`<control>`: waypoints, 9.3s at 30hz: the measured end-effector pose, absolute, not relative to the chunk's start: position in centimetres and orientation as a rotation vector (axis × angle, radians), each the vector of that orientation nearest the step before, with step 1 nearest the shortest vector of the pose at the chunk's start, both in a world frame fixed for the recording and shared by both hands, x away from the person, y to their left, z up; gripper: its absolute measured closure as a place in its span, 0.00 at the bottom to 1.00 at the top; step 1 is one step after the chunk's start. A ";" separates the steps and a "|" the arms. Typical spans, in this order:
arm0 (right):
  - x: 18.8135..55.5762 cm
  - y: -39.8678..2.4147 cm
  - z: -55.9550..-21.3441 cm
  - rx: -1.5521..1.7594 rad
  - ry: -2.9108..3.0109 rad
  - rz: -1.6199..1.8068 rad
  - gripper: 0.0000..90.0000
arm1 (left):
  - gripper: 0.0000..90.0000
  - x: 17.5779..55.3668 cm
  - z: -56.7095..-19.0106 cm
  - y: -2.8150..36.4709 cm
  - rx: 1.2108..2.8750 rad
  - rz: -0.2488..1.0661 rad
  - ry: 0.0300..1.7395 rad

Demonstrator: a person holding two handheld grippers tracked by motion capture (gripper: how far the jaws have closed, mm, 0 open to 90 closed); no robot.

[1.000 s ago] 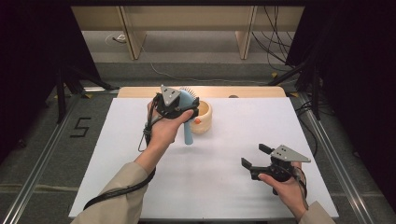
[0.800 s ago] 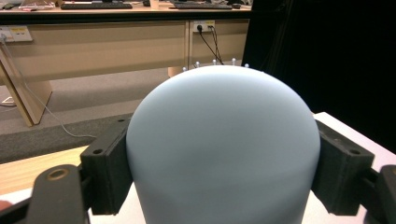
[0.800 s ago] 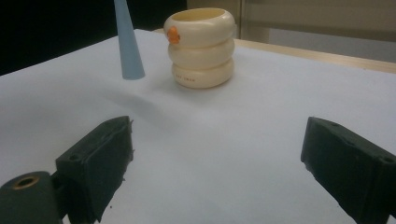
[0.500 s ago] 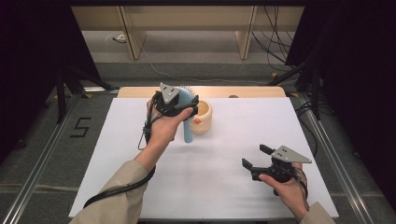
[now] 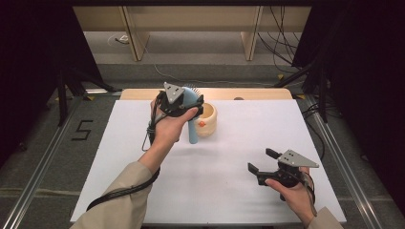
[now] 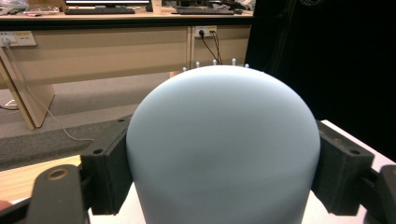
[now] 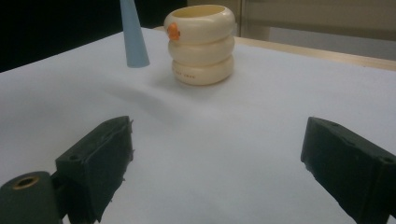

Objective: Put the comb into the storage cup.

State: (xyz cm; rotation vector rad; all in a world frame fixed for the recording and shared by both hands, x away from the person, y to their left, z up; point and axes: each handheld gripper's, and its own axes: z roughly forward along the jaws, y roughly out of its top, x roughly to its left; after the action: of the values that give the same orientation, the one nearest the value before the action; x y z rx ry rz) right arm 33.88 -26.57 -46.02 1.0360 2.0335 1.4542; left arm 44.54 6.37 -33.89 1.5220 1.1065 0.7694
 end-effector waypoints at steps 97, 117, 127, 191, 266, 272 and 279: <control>34.0 -26.8 -46.2 1.054 2.023 1.464 0.11 | 0.22 46.3 -31.1 5.3 1.499 0.791 1.063; 34.0 -26.8 -46.2 1.057 2.022 1.468 0.11 | 0.22 46.7 -30.9 5.0 1.488 0.792 1.062; 34.0 -26.9 -46.2 1.060 2.022 1.469 0.11 | 0.22 46.7 -30.5 5.0 1.490 0.794 1.060; 34.0 -26.9 -46.2 1.064 2.019 1.478 0.11 | 0.22 47.9 -28.4 4.3 1.430 0.844 1.004; 34.0 -27.0 -46.2 1.066 2.016 1.486 0.11 | 0.22 50.5 -32.2 3.4 1.447 0.860 1.016; 34.0 -27.0 -46.2 1.069 2.017 1.484 0.11 | 0.22 50.5 -32.4 3.3 1.453 0.857 1.016; 34.0 -27.0 -46.2 1.068 2.020 1.483 0.11 | 0.22 50.6 -32.7 3.1 1.459 0.853 1.018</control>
State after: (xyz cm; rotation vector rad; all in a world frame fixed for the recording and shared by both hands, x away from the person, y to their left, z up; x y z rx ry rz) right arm 33.96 -26.98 -46.24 1.0679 2.0196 1.4829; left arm 50.58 3.12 -32.65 1.4587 1.0182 0.8532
